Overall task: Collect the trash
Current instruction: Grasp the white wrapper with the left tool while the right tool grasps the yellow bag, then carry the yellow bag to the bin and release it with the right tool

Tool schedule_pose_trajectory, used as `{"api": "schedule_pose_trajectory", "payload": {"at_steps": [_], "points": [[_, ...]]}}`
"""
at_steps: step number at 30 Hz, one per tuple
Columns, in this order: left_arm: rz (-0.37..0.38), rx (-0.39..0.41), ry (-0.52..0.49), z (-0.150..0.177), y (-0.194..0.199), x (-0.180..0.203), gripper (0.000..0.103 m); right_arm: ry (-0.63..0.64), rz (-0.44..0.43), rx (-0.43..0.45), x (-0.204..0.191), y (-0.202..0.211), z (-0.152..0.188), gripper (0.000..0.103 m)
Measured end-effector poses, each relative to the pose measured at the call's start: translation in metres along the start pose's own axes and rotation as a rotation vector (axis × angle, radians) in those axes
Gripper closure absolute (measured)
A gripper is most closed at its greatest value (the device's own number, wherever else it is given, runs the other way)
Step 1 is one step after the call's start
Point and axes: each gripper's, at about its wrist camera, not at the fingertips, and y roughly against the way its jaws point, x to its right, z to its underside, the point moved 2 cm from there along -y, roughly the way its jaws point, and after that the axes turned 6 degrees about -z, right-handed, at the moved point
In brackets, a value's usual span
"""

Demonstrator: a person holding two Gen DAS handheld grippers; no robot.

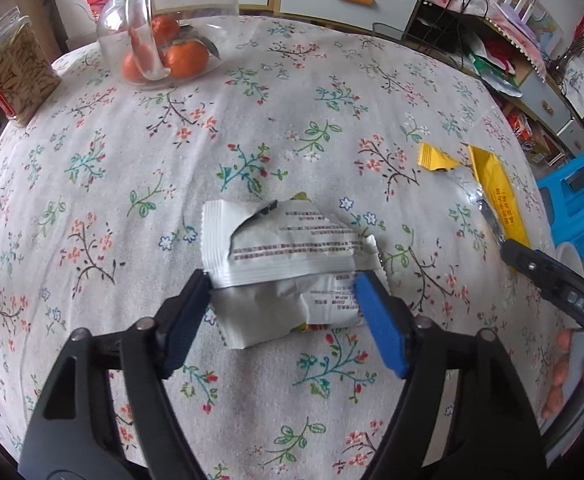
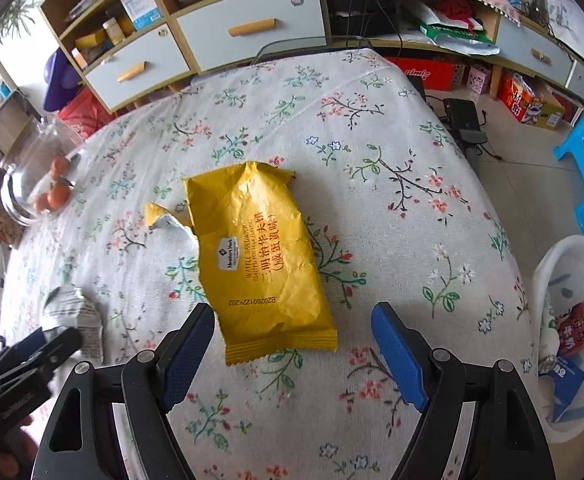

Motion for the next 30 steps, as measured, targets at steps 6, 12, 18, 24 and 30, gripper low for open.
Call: {"api": "schedule_pose_trajectory", "payload": {"at_steps": [6, 12, 18, 24, 30], "points": [[0.028, 0.008, -0.001, 0.004, 0.008, -0.006, 0.053, 0.039, 0.002, 0.021, -0.004, -0.001, -0.002, 0.025], [0.063, 0.006, -0.010, 0.010, 0.016, -0.008, 0.075, 0.027, -0.057, 0.022, 0.001, 0.008, -0.002, 0.056], [0.111, 0.048, -0.015, 0.013, 0.033, -0.007, 0.085, 0.018, -0.083, 0.037, 0.009, 0.024, 0.002, 0.069], [0.140, 0.082, -0.030, 0.013, 0.048, 0.001, 0.090, 0.009, -0.097, 0.072, 0.023, 0.049, 0.007, 0.071], [0.174, 0.102, -0.041, 0.017, 0.059, 0.012, 0.101, -0.002, -0.095, 0.101, 0.039, 0.074, 0.016, 0.071]]}}
